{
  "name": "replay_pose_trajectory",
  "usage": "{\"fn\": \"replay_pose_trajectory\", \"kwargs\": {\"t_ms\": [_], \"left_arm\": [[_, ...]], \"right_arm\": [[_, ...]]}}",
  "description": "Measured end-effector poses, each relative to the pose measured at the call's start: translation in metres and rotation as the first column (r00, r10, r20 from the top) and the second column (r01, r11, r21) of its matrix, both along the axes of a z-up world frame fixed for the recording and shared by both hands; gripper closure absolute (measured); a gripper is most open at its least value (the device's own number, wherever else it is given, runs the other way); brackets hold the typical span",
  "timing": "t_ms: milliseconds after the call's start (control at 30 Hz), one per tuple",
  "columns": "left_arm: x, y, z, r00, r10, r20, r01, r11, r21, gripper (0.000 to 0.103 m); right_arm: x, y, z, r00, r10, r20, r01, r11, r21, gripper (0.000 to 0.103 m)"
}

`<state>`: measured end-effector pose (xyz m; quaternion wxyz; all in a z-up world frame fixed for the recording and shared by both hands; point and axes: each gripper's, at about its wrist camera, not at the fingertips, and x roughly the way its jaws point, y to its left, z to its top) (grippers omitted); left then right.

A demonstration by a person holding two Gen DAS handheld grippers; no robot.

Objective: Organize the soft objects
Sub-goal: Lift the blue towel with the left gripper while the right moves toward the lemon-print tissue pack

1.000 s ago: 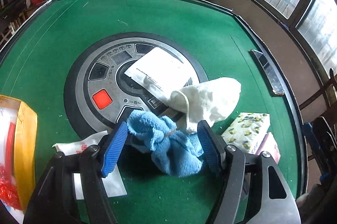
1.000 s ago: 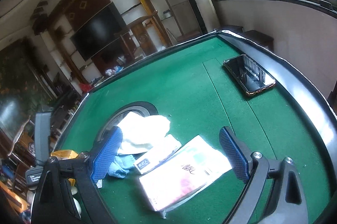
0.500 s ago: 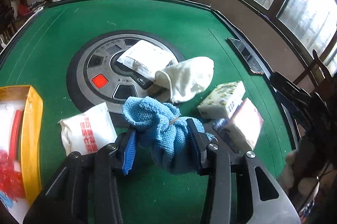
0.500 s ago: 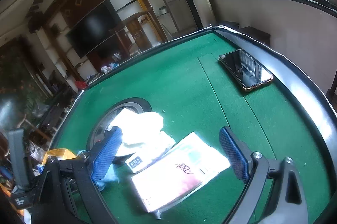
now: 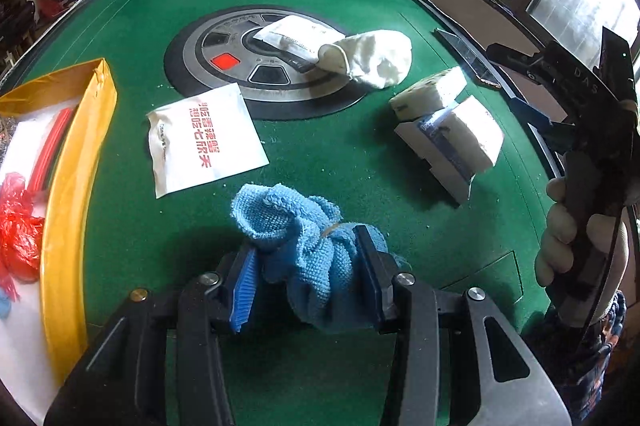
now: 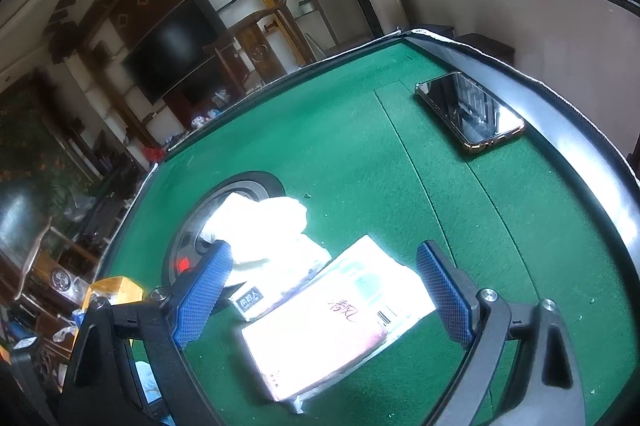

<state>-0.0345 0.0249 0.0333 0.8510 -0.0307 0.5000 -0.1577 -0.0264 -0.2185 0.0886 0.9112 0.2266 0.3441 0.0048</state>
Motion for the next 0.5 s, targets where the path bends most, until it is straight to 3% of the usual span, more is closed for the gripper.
{"fn": "replay_pose_trajectory", "kwargs": {"t_ms": [100, 233, 300, 500], "left_arm": [[0.003, -0.007, -0.007, 1.000, -0.002, -0.001, 0.002, 1.000, 0.013, 0.056], [0.004, -0.009, -0.009, 0.999, -0.006, 0.036, 0.005, 1.000, 0.014, 0.056], [0.001, -0.005, -0.008, 0.999, -0.013, 0.038, 0.013, 1.000, -0.009, 0.063], [-0.024, 0.022, 0.010, 0.999, -0.014, 0.053, 0.020, 0.993, -0.114, 0.064]], "right_arm": [[0.002, -0.002, -0.005, 1.000, 0.011, -0.013, -0.010, 1.000, 0.025, 0.013], [0.003, 0.000, -0.007, 0.999, 0.027, -0.018, -0.027, 0.999, 0.032, 0.013], [0.003, 0.001, -0.008, 0.999, 0.036, -0.015, -0.035, 0.999, 0.038, 0.013], [0.006, 0.004, -0.011, 0.997, 0.074, -0.004, -0.073, 0.995, 0.064, 0.013]]}}
